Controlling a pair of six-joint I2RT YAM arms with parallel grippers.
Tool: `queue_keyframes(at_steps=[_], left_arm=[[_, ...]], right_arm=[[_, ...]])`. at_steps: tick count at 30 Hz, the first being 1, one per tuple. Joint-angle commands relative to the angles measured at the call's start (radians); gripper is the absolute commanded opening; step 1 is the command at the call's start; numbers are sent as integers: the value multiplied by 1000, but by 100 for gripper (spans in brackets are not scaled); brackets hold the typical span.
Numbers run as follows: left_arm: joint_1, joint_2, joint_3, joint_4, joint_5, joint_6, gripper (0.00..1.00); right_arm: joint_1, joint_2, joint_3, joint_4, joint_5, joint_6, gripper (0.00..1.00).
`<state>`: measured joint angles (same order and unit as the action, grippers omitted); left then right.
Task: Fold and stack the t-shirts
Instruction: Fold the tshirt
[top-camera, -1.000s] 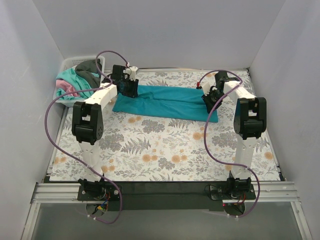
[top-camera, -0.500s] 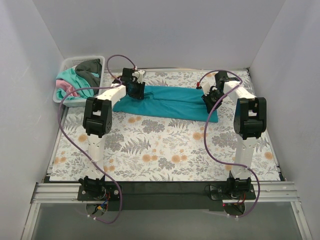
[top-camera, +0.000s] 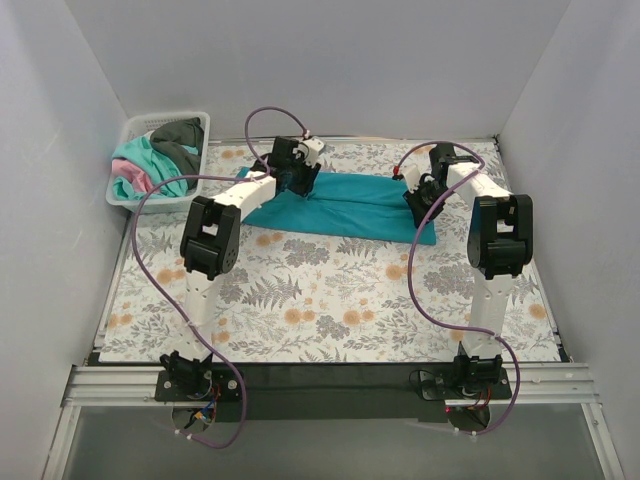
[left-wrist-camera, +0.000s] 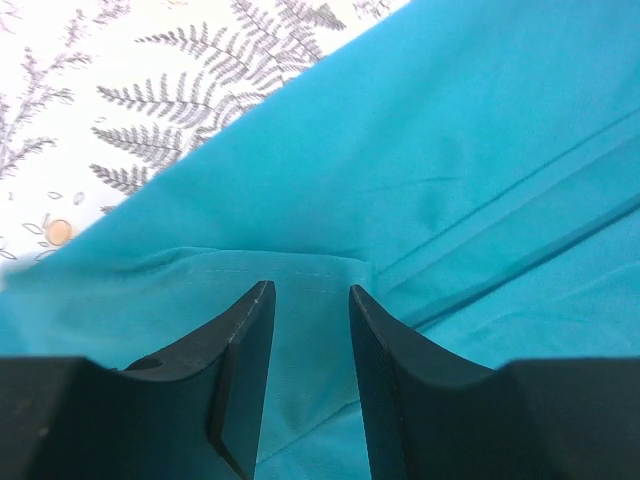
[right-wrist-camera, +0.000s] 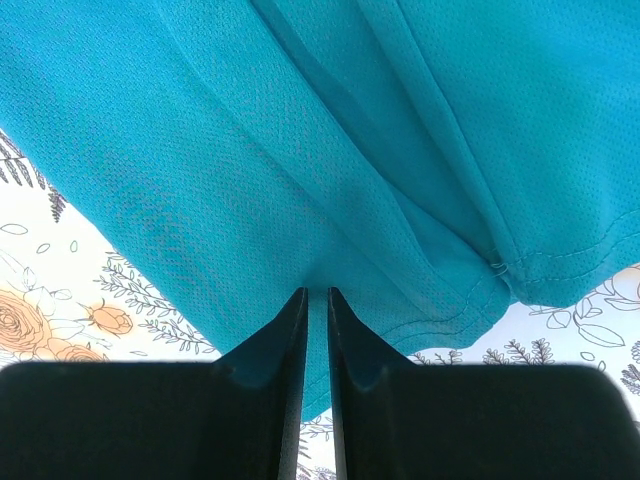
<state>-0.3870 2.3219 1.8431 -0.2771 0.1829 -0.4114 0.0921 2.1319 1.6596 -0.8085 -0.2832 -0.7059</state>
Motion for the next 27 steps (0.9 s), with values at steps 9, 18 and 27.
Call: queue_keyframes(at_steps=[9,18,27], left_arm=[[100,-210,-122,110,75,-209,32],[201,-258,-246,-26,85,-308,31],[227,-421,-436,-116,78,-294,32]], right_arm=[[6,17,107,-4,-46,40,17],[55,111,118,-8,-39,62,15],[173,-105,-288,-26,-79,16,11]])
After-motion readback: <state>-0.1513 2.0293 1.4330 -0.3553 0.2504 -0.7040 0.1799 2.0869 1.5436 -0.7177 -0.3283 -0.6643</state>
